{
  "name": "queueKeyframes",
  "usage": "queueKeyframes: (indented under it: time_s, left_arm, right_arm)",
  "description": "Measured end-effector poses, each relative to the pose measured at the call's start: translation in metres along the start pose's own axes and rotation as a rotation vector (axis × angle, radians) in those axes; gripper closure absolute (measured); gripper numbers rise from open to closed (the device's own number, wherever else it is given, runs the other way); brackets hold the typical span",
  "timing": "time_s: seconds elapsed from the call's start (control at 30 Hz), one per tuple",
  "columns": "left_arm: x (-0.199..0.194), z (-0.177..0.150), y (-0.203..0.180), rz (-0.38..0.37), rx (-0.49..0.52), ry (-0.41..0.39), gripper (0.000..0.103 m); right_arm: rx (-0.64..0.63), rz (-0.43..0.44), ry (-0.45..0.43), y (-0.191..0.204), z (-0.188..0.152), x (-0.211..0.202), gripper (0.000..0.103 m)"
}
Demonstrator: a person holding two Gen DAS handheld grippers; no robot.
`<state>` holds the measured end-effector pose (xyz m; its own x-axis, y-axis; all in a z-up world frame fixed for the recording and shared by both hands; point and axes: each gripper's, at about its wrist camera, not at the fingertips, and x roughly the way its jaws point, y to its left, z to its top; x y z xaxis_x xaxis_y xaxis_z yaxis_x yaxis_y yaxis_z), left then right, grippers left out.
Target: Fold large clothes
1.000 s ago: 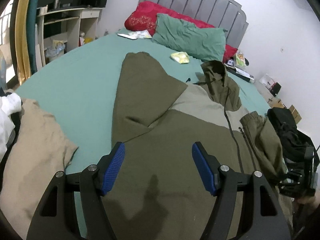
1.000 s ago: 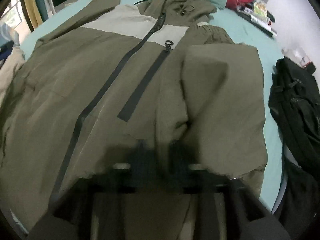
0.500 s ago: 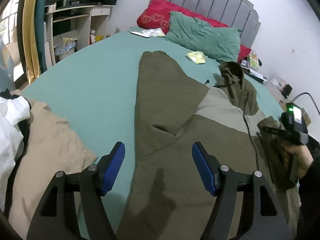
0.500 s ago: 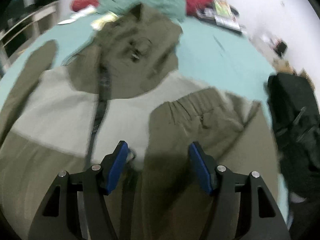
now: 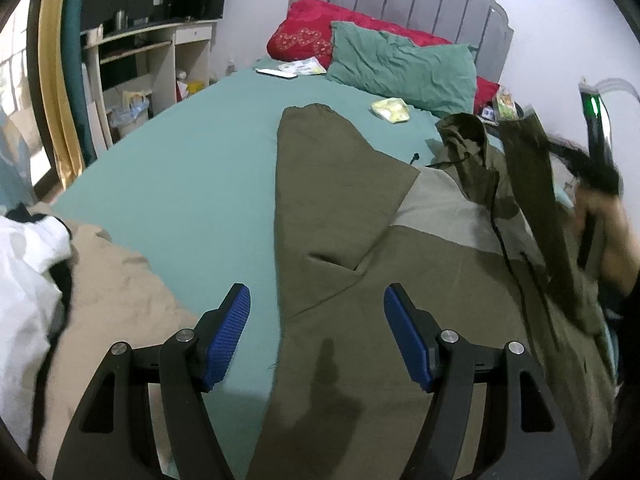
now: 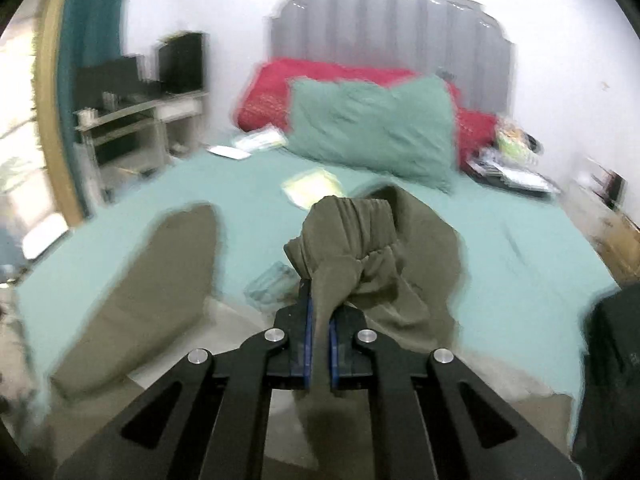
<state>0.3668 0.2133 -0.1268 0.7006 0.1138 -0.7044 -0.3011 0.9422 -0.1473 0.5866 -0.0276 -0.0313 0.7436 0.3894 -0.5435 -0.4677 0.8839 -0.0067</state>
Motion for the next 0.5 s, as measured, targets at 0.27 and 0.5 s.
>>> queueKeyframes:
  time_s: [0.27,0.5]
  left_arm:
    - [-0.013,-0.001,0.018,0.027,0.001,-0.002,0.03]
    - [-0.004,0.003,0.033,0.044,-0.033,0.021,0.03]
  right_arm:
    - [-0.094,0.282,0.095,0.106,-0.028,0.035,0.092]
    - [-0.211,0.337,0.289,0.126,-0.079,0.039,0.027]
